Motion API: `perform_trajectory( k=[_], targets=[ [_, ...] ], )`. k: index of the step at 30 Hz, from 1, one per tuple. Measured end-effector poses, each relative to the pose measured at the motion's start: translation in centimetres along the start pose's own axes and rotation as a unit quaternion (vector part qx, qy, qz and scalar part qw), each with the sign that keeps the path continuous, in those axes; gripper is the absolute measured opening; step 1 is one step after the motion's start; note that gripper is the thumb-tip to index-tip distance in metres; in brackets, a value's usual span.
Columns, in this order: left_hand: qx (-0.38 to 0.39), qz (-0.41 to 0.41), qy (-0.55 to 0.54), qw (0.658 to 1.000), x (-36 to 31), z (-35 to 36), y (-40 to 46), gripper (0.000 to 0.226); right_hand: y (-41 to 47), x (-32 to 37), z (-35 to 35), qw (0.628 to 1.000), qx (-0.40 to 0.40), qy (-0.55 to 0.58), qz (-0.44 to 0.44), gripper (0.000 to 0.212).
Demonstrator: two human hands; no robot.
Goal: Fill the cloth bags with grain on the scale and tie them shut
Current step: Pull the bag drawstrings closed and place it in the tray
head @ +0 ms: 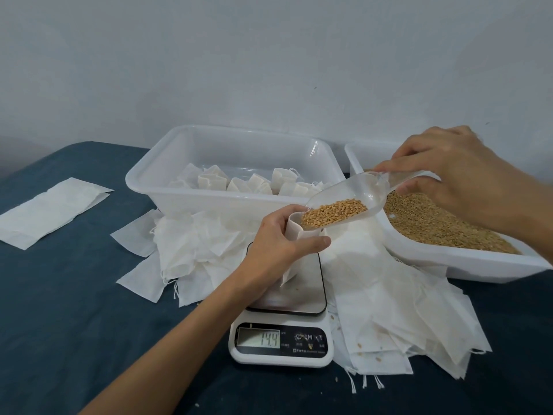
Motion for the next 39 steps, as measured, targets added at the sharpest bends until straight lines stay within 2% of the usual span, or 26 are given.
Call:
perform_trajectory(
  k=[8,39],
  targets=[
    [0.002,0.0,-0.009,1.0,-0.03,-0.07,0.03,0.037,0.13,0.14,-0.02,1.0,-0.005,-0.004,-0.006,0.045],
    [0.0,-0.012,-0.008,1.0,0.21,-0.09,0.18,0.047,0.15,0.49,-0.41,1.0,-0.002,-0.021,-0.011,0.043]
  ],
)
Point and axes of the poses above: each hand's wrist, its own y-axis towards the middle knuckle, its own z-axis out of the palm, x = y × z, the point moved 4 cm from there along y, towards the middle knuckle, and after that the axes turned 4 degrees about -z, right-handed, at the moved point
